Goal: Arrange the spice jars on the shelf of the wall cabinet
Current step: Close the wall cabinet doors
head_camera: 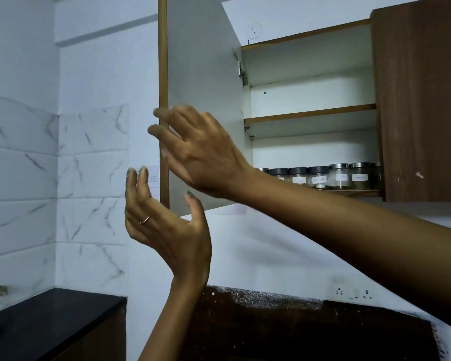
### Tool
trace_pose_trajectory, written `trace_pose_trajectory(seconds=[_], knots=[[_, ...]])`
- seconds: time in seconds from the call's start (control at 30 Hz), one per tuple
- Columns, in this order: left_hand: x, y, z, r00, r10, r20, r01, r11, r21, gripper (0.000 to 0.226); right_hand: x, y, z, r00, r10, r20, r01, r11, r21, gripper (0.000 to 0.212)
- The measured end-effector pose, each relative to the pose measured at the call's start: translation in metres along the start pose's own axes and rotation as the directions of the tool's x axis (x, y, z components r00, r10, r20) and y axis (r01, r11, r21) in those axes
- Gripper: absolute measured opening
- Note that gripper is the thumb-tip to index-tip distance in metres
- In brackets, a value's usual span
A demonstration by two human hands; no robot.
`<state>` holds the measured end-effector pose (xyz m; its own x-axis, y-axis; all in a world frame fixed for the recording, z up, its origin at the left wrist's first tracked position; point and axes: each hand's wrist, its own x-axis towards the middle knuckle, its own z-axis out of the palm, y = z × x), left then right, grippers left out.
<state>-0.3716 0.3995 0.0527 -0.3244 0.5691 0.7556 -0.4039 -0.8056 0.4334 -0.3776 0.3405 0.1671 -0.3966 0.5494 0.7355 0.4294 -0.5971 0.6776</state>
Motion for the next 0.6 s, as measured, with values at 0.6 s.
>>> trace_pose_trajectory(seconds=[0.6], knots=[[-0.015,-0.034,0.025,0.861,-0.465,0.206,0.509,0.794,-0.332,0.031,-0.015,-0.033,0.054,0.919,0.202,0.338,-0.229,0.973,0.043,0.041]])
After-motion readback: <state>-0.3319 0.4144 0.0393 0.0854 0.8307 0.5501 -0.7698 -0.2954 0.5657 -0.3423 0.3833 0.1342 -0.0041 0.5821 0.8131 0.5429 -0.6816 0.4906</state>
